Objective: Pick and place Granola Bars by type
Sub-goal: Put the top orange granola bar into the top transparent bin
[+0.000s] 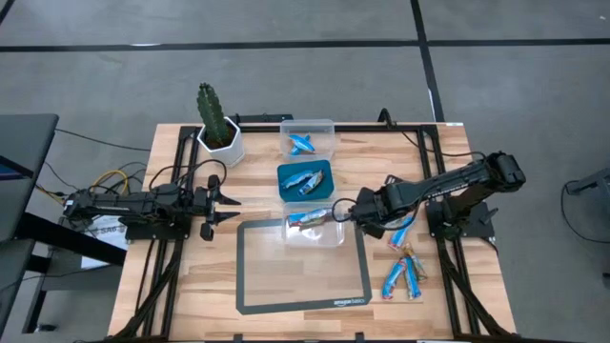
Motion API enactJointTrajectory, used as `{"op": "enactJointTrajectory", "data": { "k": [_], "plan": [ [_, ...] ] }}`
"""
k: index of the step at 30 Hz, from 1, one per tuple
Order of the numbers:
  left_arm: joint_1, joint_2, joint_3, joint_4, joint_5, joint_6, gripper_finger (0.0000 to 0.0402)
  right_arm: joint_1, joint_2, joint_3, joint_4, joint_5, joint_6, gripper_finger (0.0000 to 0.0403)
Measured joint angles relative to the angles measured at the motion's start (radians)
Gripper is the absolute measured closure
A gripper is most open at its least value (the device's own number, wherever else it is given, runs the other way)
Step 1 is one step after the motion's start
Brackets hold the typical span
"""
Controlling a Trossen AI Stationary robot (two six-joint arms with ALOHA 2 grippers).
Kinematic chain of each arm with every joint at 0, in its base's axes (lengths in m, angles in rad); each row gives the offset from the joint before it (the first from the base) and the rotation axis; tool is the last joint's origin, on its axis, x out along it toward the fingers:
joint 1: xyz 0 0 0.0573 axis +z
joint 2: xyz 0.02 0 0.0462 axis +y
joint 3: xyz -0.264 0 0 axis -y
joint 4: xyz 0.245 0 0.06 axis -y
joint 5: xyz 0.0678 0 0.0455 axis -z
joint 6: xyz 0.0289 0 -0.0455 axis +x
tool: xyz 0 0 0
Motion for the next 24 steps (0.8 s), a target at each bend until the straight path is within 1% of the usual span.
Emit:
{"op": "enactJointTrajectory", "data": {
  "k": [3, 7, 12, 15, 24],
  "plan": [
    [0.0, 0.0, 0.0, 0.0, 0.0, 0.004, 0.0273, -0.02, 0.0, -0.045, 0.016, -0.056, -0.003, 0.0233],
    [0.0, 0.0, 0.0, 0.0, 0.0, 0.004, 0.0273, -0.056, 0.001, -0.117, 0.104, -0.159, -0.047, 0.0236],
    [0.0, 0.0, 0.0, 0.0, 0.0, 0.01, 0.0273, -0.086, 0.001, -0.169, 0.194, -0.238, -0.104, 0.0236],
    [0.0, 0.0, 0.0, 0.0, 0.0, 0.004, 0.0273, -0.09, 0.001, -0.179, 0.201, -0.262, -0.119, 0.0237],
    [0.0, 0.0, 0.0, 0.0, 0.0, 0.006, 0.0273, -0.089, 0.002, -0.179, 0.204, -0.263, -0.204, 0.0241]
  ]
}}
